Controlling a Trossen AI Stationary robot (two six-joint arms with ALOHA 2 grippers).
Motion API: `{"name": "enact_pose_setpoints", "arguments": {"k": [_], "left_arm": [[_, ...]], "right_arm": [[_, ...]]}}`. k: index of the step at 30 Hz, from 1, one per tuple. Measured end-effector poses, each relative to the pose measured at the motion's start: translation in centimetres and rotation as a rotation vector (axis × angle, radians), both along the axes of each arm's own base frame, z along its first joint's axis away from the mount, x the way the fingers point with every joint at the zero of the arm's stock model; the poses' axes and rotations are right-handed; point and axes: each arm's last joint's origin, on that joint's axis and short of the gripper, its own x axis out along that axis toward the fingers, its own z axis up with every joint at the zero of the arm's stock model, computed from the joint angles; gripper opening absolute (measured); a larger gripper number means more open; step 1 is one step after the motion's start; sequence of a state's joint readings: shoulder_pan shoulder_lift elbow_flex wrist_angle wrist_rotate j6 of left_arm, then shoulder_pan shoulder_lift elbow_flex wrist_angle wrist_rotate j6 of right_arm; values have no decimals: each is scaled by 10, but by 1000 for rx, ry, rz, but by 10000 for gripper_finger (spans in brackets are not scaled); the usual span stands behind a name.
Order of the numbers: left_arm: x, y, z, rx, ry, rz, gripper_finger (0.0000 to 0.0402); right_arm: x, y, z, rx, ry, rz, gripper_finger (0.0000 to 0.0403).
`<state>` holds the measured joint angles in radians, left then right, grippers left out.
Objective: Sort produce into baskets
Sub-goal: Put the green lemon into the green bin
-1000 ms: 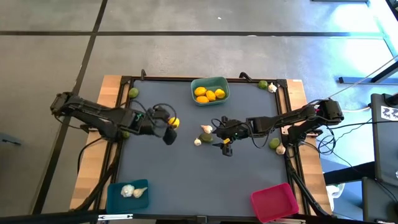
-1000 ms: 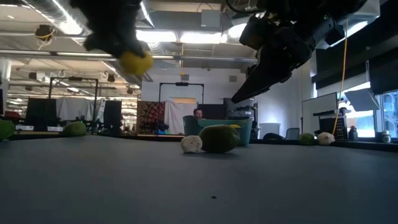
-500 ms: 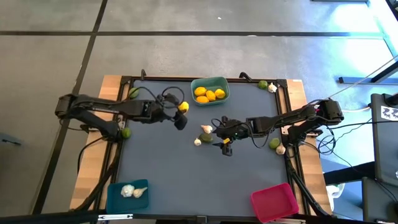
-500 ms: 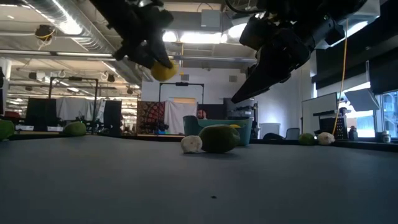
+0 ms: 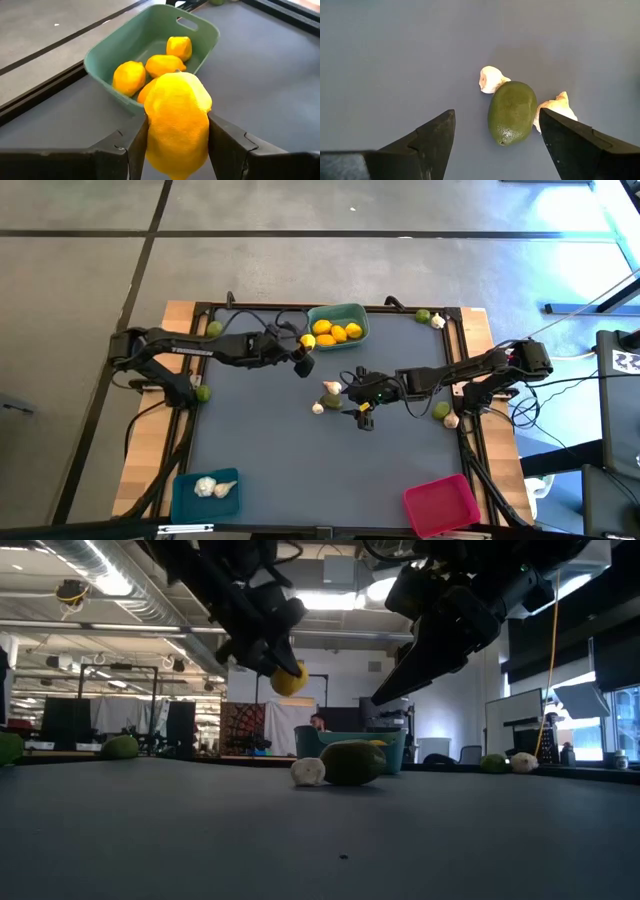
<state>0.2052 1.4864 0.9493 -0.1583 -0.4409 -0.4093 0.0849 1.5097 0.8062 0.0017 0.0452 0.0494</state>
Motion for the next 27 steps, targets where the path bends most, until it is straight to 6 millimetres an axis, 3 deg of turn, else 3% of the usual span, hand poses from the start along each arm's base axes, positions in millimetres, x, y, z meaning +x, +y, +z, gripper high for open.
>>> {"name": "enact_pose_setpoints", "arguments": {"k": [17,27], "left_arm": [[15,52,-30,-57,-71,15,169],[23,82,-23,-32,-152,18,169]], "right_arm": [[0,0,0,-2,1,1,287],[0,0,0,-9,-2,3,287]]}}
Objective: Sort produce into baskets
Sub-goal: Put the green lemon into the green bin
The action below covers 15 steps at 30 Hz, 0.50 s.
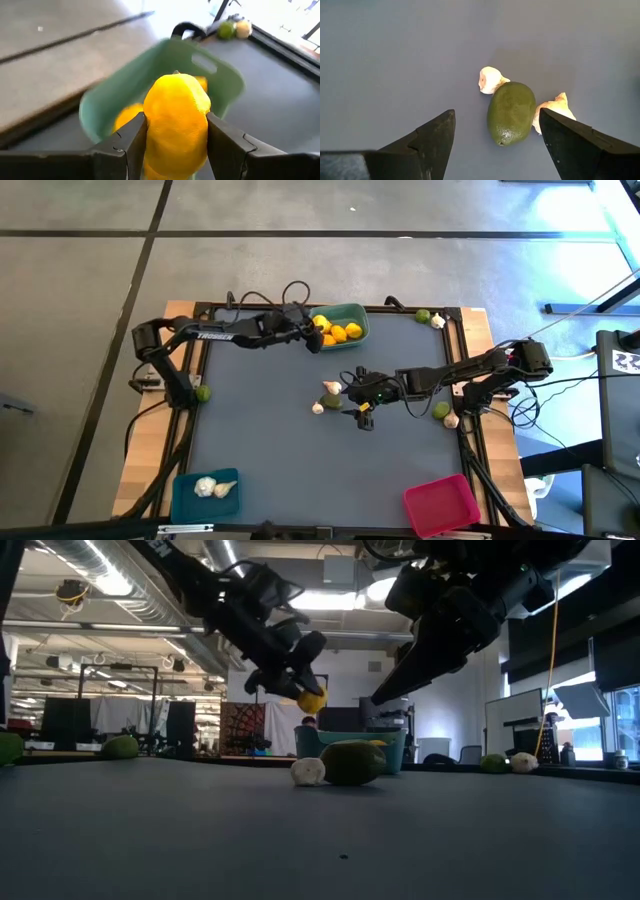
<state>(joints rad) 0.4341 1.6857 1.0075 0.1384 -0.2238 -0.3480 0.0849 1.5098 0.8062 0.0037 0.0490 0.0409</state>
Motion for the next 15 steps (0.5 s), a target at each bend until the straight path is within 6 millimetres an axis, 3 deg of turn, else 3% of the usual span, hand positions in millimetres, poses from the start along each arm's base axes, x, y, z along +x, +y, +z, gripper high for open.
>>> {"name": "enact_pose_setpoints", "arguments": {"k": [8,15], "left_arm": [[18,28,11,54,46,-2,169],[27,46,-9,12,135,14,169]], "right_arm": [[0,0,0,-13,5,-6,287],[0,0,-1,-25,7,3,287]]}}
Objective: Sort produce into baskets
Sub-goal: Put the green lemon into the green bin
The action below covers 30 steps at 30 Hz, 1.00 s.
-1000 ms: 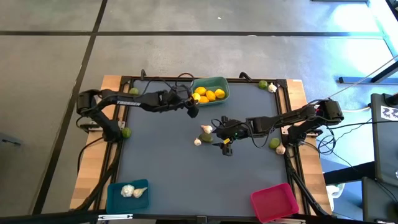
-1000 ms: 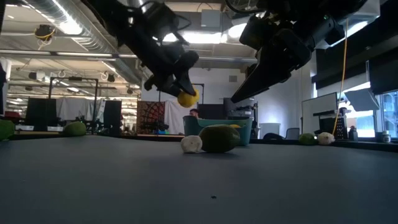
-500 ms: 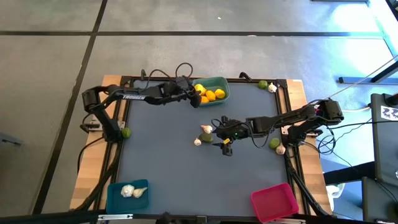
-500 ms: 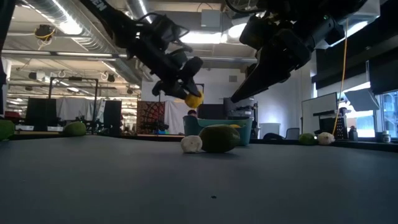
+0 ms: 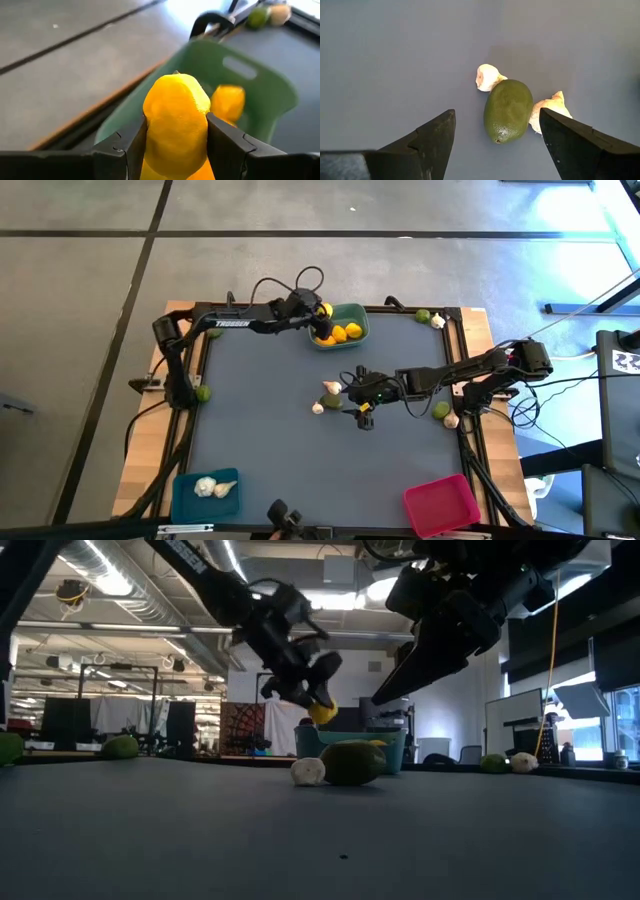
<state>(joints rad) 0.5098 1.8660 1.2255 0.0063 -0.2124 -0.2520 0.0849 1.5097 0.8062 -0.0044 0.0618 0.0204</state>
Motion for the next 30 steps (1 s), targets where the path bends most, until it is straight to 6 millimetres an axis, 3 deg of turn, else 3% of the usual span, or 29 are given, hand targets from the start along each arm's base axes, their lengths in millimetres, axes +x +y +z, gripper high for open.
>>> {"name": "enact_pose_setpoints", "arguments": {"k": [7,18,30], "left_arm": [[2,3,-25,-49,70,-10,169],[1,5,-26,-26,100,-28,170],[-1,1,-24,-40,124,-34,263]], "right_arm": [[-1,0,-3,-1,3,-1,287],[-4,0,-8,14,0,-15,287],[-4,0,-8,14,1,-14,287]]}}
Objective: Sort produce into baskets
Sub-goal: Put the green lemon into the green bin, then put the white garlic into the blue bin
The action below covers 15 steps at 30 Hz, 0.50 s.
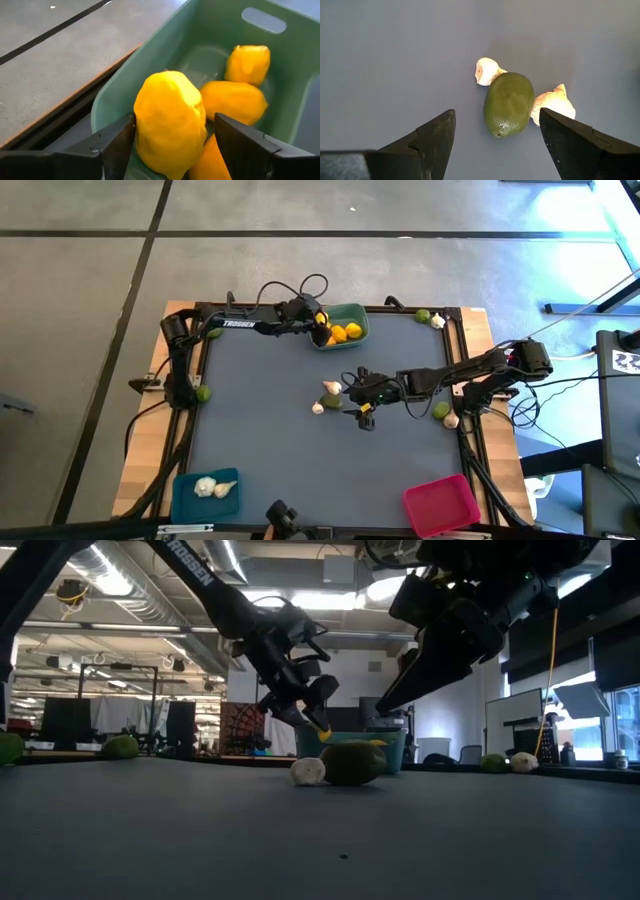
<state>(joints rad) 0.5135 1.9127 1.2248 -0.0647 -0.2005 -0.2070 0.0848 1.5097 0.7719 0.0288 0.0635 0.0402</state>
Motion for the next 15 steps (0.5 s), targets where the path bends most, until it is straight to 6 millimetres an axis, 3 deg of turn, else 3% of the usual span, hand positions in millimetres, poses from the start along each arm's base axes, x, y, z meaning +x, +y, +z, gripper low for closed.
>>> {"name": "enact_pose_setpoints", "arguments": {"k": [15], "left_arm": [[-9,-29,54,55,-48,-84,267]], "right_arm": [[0,0,0,0,0,0,287]]}}
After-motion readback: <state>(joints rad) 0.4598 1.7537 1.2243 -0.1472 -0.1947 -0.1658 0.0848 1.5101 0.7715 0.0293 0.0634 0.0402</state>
